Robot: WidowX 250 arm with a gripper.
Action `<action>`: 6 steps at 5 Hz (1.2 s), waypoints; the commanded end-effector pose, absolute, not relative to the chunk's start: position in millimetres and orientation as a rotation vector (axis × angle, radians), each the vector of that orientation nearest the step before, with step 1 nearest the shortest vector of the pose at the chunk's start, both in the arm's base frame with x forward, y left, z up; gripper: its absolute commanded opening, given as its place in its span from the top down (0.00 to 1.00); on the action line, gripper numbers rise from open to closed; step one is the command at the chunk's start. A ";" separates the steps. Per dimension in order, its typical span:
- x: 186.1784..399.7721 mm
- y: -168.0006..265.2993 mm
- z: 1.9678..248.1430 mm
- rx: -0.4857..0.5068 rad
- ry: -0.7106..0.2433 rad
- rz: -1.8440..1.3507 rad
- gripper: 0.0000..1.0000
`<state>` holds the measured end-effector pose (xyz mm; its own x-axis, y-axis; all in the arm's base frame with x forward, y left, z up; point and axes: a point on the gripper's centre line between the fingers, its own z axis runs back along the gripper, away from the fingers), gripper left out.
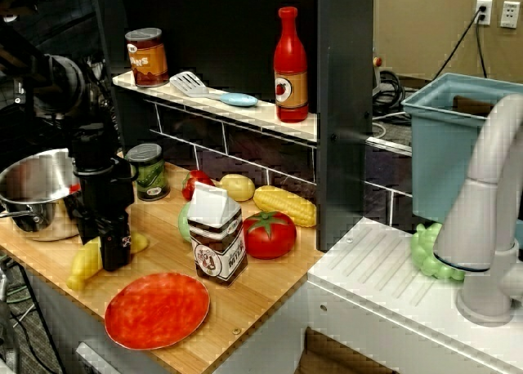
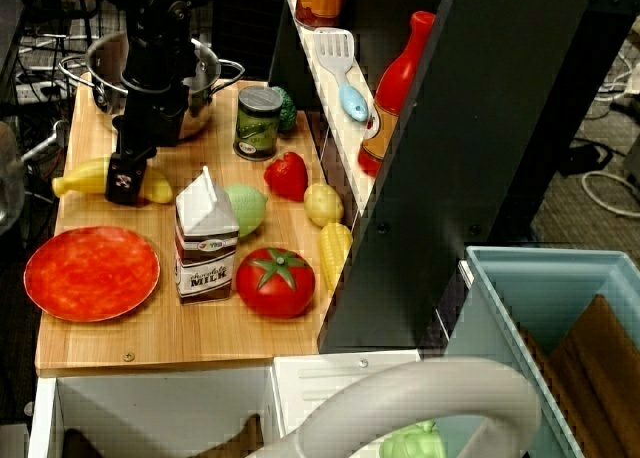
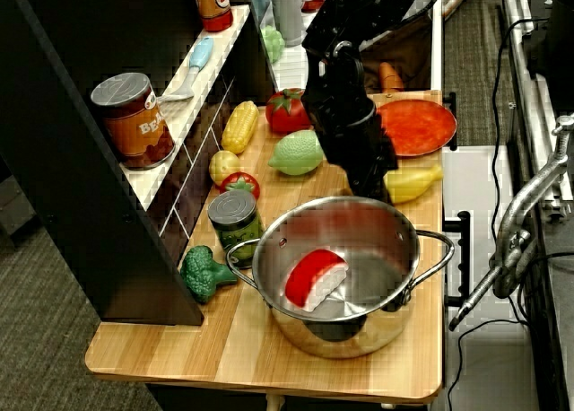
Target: Put banana on plate
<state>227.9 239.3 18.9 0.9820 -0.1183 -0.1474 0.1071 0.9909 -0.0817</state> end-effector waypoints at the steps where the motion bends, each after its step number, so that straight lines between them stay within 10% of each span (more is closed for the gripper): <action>1: 205.2 233.4 97.2 -0.144 0.133 -0.181 1.00; 6: 157.1 189.5 59.2 -0.072 0.044 -0.225 1.00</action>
